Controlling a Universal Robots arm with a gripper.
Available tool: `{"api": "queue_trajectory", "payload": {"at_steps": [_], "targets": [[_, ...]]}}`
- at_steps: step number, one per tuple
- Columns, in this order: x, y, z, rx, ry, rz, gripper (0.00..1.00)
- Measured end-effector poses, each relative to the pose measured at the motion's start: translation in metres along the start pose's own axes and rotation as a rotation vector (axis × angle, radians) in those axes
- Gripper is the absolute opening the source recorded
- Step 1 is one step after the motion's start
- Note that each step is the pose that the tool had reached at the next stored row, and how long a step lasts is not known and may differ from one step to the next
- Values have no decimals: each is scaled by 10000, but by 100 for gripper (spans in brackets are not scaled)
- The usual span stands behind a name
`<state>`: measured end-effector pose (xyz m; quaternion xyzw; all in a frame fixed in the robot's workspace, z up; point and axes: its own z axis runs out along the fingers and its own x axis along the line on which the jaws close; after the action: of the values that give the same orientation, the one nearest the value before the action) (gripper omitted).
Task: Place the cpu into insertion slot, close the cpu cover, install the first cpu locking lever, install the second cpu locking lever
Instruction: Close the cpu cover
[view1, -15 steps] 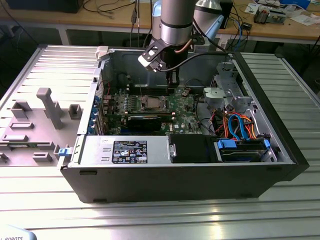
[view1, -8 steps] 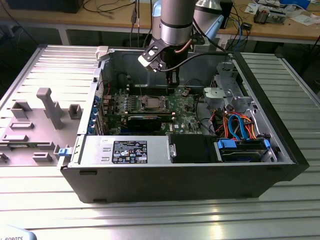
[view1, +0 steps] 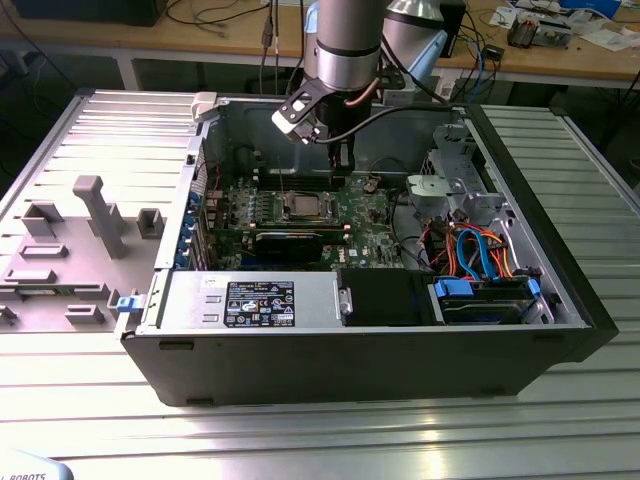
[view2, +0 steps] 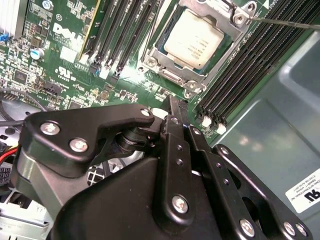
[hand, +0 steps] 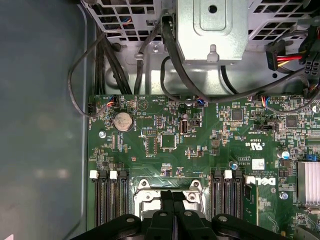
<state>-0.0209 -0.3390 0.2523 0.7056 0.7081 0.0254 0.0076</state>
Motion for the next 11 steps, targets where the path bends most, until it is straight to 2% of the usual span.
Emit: {"api": "queue_trajectory", "payload": {"at_steps": [11], "targets": [[0, -5, 5, -2, 3, 3, 11]]}}
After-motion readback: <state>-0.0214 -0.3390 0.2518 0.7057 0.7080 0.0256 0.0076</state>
